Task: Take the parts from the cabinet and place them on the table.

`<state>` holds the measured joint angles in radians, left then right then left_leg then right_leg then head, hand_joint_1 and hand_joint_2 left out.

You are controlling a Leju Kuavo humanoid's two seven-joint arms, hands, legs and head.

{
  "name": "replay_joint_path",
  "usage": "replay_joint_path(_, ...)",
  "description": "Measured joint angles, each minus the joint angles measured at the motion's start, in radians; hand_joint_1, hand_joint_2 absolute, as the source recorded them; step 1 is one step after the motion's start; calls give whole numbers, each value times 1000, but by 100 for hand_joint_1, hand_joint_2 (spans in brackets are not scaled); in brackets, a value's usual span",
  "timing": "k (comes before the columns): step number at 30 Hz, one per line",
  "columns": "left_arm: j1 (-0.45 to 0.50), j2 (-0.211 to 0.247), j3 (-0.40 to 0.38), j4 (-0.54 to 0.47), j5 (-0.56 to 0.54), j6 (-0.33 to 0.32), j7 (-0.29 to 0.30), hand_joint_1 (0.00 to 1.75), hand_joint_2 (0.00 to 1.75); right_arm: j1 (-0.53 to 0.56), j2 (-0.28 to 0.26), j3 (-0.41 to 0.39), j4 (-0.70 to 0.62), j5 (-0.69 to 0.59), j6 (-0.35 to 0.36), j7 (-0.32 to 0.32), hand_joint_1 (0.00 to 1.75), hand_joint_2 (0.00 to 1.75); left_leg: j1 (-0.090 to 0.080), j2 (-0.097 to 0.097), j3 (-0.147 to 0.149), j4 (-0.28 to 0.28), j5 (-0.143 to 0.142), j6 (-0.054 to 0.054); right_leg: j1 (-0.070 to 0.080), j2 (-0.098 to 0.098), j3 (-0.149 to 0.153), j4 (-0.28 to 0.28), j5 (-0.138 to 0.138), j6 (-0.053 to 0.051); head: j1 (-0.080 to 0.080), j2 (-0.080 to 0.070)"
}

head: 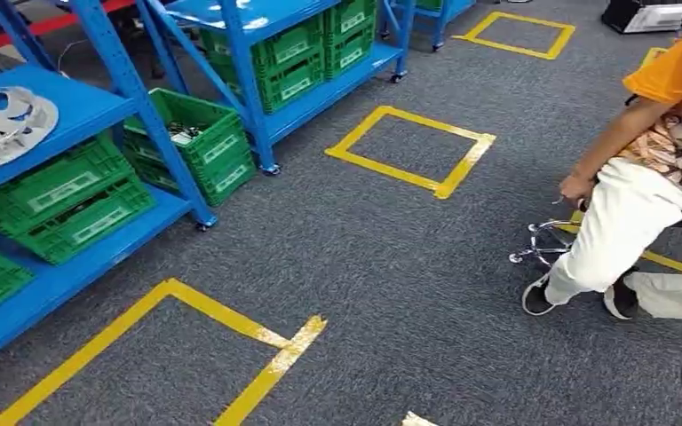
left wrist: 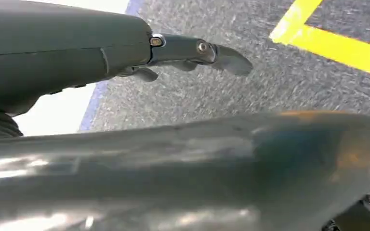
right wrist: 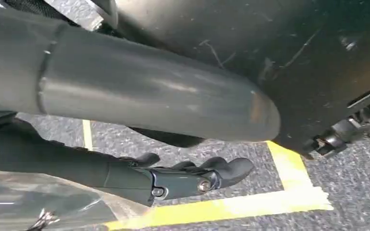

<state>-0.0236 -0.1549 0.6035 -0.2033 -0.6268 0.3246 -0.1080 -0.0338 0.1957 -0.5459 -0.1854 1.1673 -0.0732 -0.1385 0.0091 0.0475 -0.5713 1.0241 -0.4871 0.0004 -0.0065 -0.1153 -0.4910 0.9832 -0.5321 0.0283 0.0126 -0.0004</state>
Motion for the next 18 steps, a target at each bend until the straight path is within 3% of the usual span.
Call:
replay_joint_path(1,2,0,0,0,0,0,0,0,0,-2,0,0,0,0,1,0,0,0,0,-10,-2,-1,2,8,-3,-8,3,-1,-1,5,-2,0)
replay_joint_path(2,1,0,0,0,0,0,0,0,0,-4,0,0,0,0,3,0,0,0,5,-19,1,-5,6,16,-8,7,-9,3,-13,14,0,0)
replay_joint_path(3,1,0,0,0,0,0,0,0,0,-3,0,0,0,0,6,0,0,0,5,-27,0,-5,6,22,-9,64,-21,41,-42,15,3,0)
replay_joint_path(4,-1,0,0,0,-1,0,0,0,0,-2,0,0,0,0,8,-1,0,0,5,-38,-2,-5,6,27,-9,95,-56,117,-81,14,7,0)
replay_joint_path(6,-3,0,-1,0,-4,0,0,0,0,3,0,0,0,0,9,0,0,0,2,-61,-2,-5,5,31,-7,110,-142,287,-145,11,8,0)
replay_joint_path(7,-4,0,-2,0,-5,0,0,0,0,4,0,0,0,0,10,0,0,0,0,-74,-1,-4,5,31,-6,112,-175,340,-152,8,8,0)
replay_joint_path(8,-3,0,-2,0,-5,0,0,0,0,4,0,0,0,0,10,1,0,0,-2,-89,0,-4,5,32,-4,113,-185,337,-131,4,8,0)
replay_joint_path(9,-3,1,-2,0,-5,0,0,0,0,3,0,0,0,0,11,1,0,0,-3,-104,2,-4,4,32,-3,115,-173,295,-92,-2,9,0)
replay_joint_path(10,-4,1,-2,0,-5,0,0,0,0,4,-1,0,0,0,12,1,0,0,-3,-120,4,-4,4,32,-2,123,-142,212,-36,-10,8,0)
replay_joint_path(11,-5,0,-2,0,-5,-2,0,0,0,4,-1,0,0,0,12,1,0,0,-3,-136,5,-4,4,31,0,145,-105,119,15,-19,9,0)
replay_joint_path(12,-5,-3,-2,0,-4,-3,0,0,0,4,-2,0,0,0,12,1,0,0,1,-148,2,-4,4,31,0,217,-78,44,33,-29,8,0)
replay_joint_path(13,-6,-2,-2,0,-4,-6,0,0,0,6,-2,0,0,0,14,1,0,0,-4,-163,-2,0,4,26,-7,231,-58,24,31,-30,6,0)
replay_joint_path(14,-6,-3,-2,0,-3,-9,0,0,0,4,-2,0,0,0,14,1,0,0,2,-172,-8,-1,7,20,-2,221,-56,22,26,-25,10,0)
replay_joint_path(16,0,-4,-1,0,-2,-11,-3,0,0,2,-2,0,0,0,17,1,0,0,8,-198,-10,-11,13,5,1,200,-51,18,26,-26,10,0)
replay_joint_path(17,0,-2,-1,0,-1,-10,-5,0,0,2,-1,0,0,0,18,1,0,0,2,-215,-8,-8,12,-1,-10,183,-46,-3,35,-28,8,0)
replay_joint_path(18,0,0,-1,0,-1,-8,-7,0,0,2,-1,-1,0,-1,19,1,0,0,-4,-160,-16,12,-7,-4,-9,164,-33,-14,38,-30,8,0)
